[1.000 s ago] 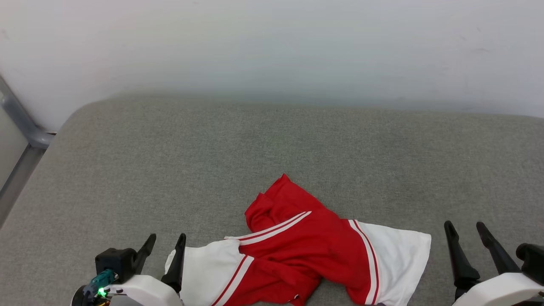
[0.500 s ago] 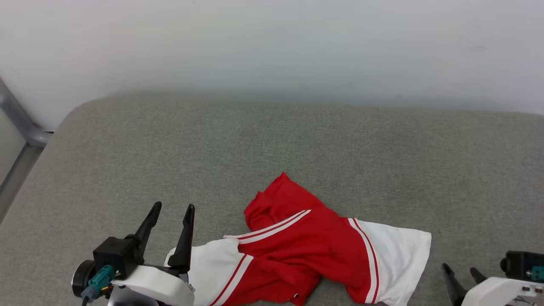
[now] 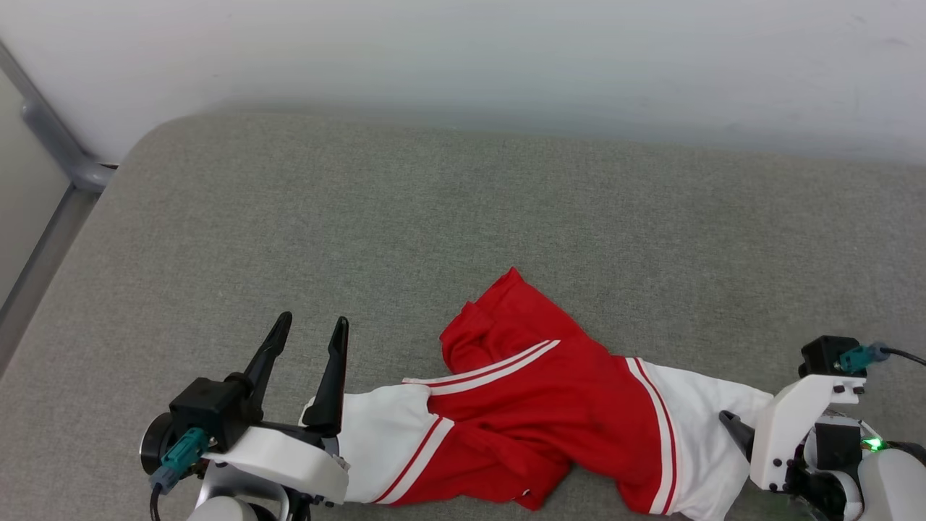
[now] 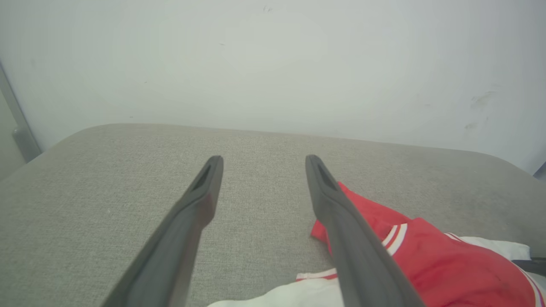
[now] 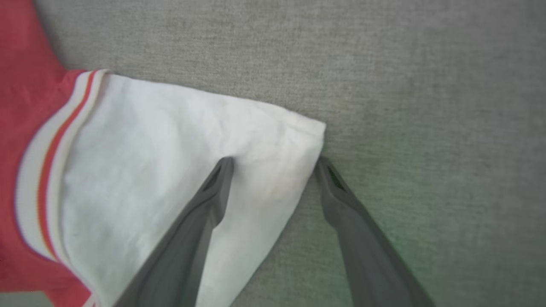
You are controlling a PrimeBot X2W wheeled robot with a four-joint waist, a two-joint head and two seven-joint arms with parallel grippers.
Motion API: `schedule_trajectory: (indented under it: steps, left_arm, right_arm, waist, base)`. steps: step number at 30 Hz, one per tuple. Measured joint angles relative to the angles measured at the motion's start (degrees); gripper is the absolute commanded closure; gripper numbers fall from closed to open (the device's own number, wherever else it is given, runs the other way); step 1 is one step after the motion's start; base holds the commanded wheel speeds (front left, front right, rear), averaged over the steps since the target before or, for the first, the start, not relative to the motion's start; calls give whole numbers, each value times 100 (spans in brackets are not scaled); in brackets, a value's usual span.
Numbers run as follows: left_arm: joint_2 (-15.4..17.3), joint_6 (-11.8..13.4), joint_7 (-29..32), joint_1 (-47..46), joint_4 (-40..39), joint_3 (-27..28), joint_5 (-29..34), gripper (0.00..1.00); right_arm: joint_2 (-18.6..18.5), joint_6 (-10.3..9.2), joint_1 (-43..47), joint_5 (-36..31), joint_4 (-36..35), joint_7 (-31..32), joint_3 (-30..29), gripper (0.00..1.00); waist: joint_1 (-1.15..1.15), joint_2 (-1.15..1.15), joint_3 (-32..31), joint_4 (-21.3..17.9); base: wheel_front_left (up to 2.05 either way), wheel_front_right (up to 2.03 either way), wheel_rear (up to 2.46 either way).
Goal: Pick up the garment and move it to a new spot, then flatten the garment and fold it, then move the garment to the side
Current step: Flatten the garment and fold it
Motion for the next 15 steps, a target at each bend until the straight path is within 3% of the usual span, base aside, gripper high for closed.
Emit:
schedule_trajectory:
  steps: [3,4,5,15]
  left_arm:
    - [-10,-31,-16,-14,59,7,-18,0]
    - [-15,-43,-18,-15,78,10,-18,0]
    - [-18,-48,-19,-15,98,14,-20,0]
    - [-20,-55,-44,-14,202,67,-40,0]
  right_arm:
    - [-81,-4,-191,136,303,353,124,0]
    - [-101,-11,-241,225,366,444,134,36]
    - [-113,-11,-285,301,416,491,138,99]
    - [-242,0,-712,330,4,-269,270,100]
  waist:
    - [0,0,68,60]
    - [0,0,82,75]
    - [0,0,90,85]
    - [1,0,55,-13]
  base:
    - [0,0,0]
    - [0,0,0]
    - [0,0,0]
    - [0,0,0]
